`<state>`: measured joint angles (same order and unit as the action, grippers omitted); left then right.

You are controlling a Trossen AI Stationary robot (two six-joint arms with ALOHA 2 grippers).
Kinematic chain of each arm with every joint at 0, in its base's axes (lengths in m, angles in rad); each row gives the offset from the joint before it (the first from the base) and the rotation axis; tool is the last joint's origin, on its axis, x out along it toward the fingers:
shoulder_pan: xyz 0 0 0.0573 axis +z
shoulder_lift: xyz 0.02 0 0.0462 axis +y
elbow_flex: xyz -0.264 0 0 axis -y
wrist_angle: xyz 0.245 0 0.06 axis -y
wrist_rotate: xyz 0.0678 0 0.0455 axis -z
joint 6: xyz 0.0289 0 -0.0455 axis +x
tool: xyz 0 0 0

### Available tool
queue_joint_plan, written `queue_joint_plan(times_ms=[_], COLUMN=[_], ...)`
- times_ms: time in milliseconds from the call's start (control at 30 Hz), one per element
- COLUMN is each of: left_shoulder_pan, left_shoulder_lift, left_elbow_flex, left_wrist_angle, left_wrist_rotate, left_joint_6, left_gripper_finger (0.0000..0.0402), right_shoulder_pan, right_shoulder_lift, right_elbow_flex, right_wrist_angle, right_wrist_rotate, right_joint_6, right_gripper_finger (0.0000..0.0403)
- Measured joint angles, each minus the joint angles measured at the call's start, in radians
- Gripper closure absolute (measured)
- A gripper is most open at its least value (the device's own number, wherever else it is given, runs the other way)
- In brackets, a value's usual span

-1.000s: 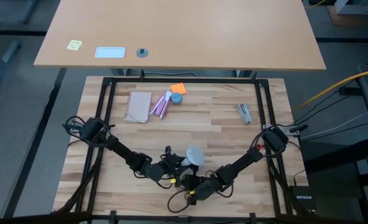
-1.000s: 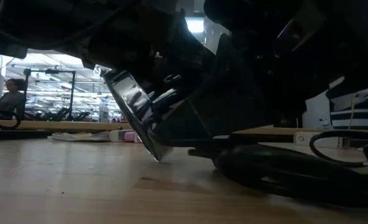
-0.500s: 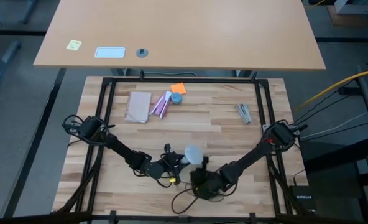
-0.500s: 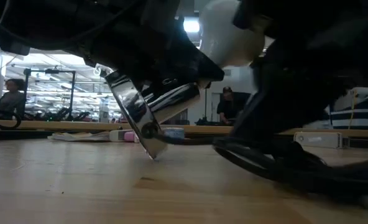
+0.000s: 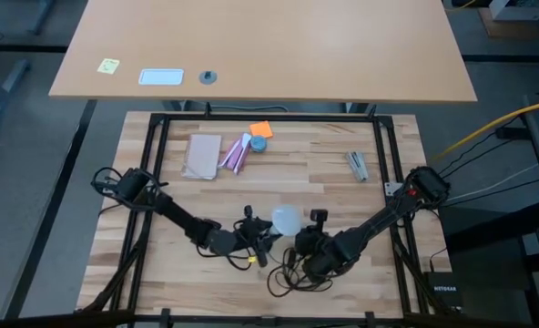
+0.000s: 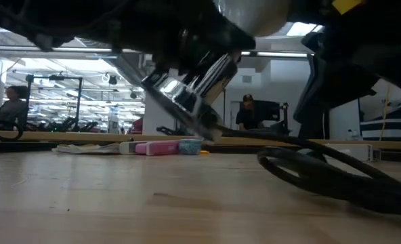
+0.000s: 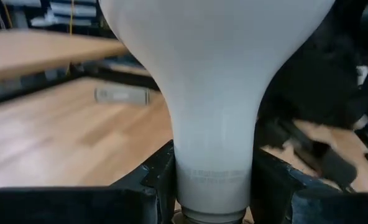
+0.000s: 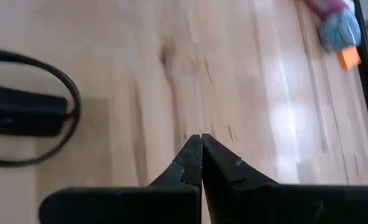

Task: Screw lightbulb
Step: Remove the lightbulb from the lamp

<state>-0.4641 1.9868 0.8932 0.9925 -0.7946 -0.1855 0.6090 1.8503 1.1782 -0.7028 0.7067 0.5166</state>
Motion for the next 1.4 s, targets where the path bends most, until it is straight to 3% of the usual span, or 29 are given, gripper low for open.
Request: queue_joint_plan(times_ms=[267,600,800,933,1033,1100,1233,1400], left_shoulder_pan=[0.021,0.020,0.017,0.018,0.026,0.041,0.100,0.166], left_shoulder_lift=[-0.005,-0.006,-0.075,-0.164,-0.243,-0.284,-0.310,-0.302], left_elbow_flex=[0.019,0.015,0.015,0.015,0.016,0.016,0.015,0.015], left_wrist_angle=[0.162,0.096,0.067,-0.175,-0.503,-0.746,-1.125,-1.306], left_wrist_rotate=[-0.004,-0.007,-0.138,-0.323,-0.354,-0.305,-0.104,0.077], left_joint_6=[0.117,0.165,0.218,0.130,-0.064,-0.253,-0.604,-0.721], left_gripper_finger=[0.0263,0.0263,0.0263,0.0263,0.0263,0.0263,0.0263,0.0263], right_shoulder_pan=[0.000,0.000,0.000,0.000,0.000,-0.001,-0.017,-0.065], right_shoulder_lift=[0.000,0.001,0.001,-0.015,-0.027,-0.029,-0.029,-0.029], right_elbow_flex=[-0.001,-0.002,-0.002,-0.002,-0.002,-0.002,-0.002,-0.002], right_wrist_angle=[-0.055,-0.058,-0.064,-0.071,-0.086,-0.095,-0.093,-0.081], right_wrist_rotate=[-0.010,-0.019,-0.019,-0.021,-0.021,-0.020,-0.026,-0.026], right_joint_6=[0.055,0.055,0.055,0.055,0.054,0.052,0.025,-0.041], right_gripper_finger=[0.0400,0.0400,0.0400,0.0400,0.0400,0.0400,0.0400,0.0400])
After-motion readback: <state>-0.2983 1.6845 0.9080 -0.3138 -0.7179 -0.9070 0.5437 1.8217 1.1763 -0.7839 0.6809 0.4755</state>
